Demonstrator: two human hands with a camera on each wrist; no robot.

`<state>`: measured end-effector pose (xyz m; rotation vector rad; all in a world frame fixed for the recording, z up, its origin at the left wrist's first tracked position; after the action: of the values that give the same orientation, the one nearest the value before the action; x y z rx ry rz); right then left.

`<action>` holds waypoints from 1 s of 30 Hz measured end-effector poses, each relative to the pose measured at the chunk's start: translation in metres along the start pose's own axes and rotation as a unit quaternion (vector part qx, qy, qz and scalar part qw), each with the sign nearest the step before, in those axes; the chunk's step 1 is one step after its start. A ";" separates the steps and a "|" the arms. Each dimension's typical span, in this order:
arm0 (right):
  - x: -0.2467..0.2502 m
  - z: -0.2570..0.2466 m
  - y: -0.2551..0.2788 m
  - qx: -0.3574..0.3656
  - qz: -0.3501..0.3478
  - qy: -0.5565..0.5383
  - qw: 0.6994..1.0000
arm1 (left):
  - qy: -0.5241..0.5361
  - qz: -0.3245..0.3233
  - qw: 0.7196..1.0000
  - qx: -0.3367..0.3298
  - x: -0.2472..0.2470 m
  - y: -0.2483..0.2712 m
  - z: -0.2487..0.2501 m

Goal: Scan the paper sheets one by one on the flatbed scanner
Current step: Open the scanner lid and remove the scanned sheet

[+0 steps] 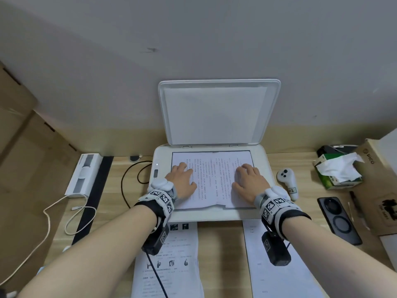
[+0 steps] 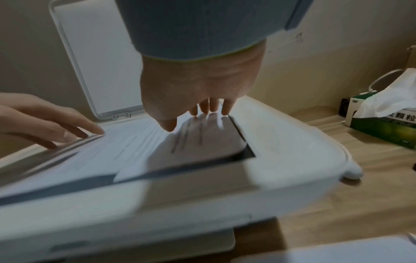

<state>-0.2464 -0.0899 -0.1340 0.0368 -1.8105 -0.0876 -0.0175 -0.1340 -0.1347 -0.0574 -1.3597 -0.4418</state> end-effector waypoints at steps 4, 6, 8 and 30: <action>0.057 -0.012 -0.031 0.030 0.075 -0.022 0.996 | 0.118 0.240 0.963 -0.023 0.103 -0.022 -0.004; 0.108 -0.028 -0.053 0.068 0.154 -0.018 0.986 | 0.092 0.386 0.915 -0.065 0.177 -0.028 0.001; 0.163 -0.048 -0.071 0.089 0.219 -0.015 0.972 | 0.053 0.419 0.905 -0.054 0.231 -0.037 0.006; 0.102 -0.103 0.007 0.128 0.035 0.124 0.983 | 0.014 0.006 0.999 -0.038 0.104 0.048 0.011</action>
<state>-0.1705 -0.0947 -0.0099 0.1585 -1.5627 0.1929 0.0030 -0.1151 -0.0235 -0.1220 -1.3133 -0.4820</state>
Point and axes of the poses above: each hand's wrist, its own y-axis away from the middle knuckle, its own x-axis out of the back of the hand, z = x × y, the point moved 8 cm from there along -y, towards the middle knuckle, and after that the axes turned 8 degrees about z, right-handed, at the moved point
